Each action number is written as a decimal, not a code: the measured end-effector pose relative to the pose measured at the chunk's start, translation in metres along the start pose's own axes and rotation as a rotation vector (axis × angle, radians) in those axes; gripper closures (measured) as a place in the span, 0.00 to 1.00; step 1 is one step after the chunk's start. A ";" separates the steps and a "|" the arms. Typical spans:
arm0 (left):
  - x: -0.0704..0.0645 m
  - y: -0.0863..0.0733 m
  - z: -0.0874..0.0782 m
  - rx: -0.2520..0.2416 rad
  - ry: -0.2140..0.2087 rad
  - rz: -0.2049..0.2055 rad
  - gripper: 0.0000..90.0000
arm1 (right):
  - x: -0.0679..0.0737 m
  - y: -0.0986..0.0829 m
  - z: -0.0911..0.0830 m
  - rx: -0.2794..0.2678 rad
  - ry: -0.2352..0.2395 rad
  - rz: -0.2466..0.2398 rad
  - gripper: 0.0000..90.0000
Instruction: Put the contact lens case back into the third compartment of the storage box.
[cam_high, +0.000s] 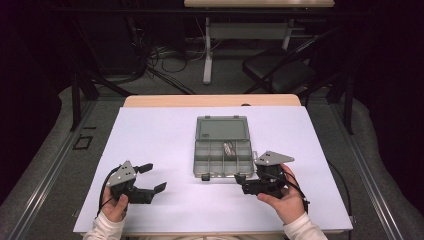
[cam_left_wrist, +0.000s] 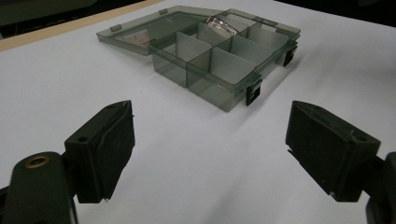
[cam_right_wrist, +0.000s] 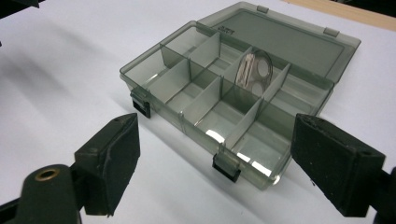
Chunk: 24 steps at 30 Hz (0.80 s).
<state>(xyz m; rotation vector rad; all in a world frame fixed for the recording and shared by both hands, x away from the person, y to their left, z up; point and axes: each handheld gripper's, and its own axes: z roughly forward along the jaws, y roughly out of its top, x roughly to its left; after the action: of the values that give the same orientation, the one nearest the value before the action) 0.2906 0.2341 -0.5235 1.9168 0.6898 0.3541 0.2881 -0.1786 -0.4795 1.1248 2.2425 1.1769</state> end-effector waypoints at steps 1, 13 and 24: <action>0.000 0.000 0.000 0.000 0.000 0.000 0.18 | 0.000 -0.003 -0.001 0.000 0.000 0.006 0.17; 0.000 0.000 0.000 0.002 0.001 -0.001 0.18 | -0.008 -0.031 -0.006 0.005 -0.027 0.053 0.17; 0.000 0.000 0.000 0.001 0.000 -0.001 0.18 | -0.020 -0.045 -0.002 -0.014 -0.067 0.072 0.17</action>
<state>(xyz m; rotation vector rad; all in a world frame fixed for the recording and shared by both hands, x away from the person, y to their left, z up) 0.2907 0.2340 -0.5235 1.9175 0.6904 0.3532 0.2772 -0.2104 -0.5158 1.2307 2.1568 1.1638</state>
